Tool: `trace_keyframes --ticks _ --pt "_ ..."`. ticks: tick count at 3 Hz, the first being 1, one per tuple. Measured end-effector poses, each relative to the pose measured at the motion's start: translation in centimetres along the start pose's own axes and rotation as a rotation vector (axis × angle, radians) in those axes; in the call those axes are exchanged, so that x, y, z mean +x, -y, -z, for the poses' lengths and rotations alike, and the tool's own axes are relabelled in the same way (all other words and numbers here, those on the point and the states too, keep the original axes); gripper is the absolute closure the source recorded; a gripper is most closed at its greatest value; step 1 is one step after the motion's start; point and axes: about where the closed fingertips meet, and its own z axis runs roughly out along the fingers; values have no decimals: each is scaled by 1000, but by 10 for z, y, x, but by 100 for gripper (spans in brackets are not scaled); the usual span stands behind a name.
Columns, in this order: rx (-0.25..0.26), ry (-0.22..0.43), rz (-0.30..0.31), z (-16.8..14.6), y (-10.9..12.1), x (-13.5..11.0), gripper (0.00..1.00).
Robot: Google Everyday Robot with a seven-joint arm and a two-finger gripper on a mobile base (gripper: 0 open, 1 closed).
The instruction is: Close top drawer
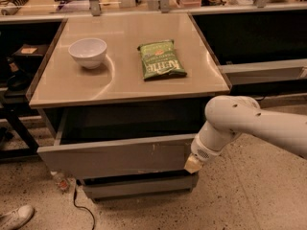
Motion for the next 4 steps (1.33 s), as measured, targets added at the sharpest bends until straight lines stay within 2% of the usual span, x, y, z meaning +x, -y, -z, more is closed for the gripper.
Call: trace_keyframes --ticks 1,3,4 --pt "13 12 -29 11 -1 9 100" --pt "131 70 -149 57 27 15 100" --pt "151 91 -194 55 38 15 100"
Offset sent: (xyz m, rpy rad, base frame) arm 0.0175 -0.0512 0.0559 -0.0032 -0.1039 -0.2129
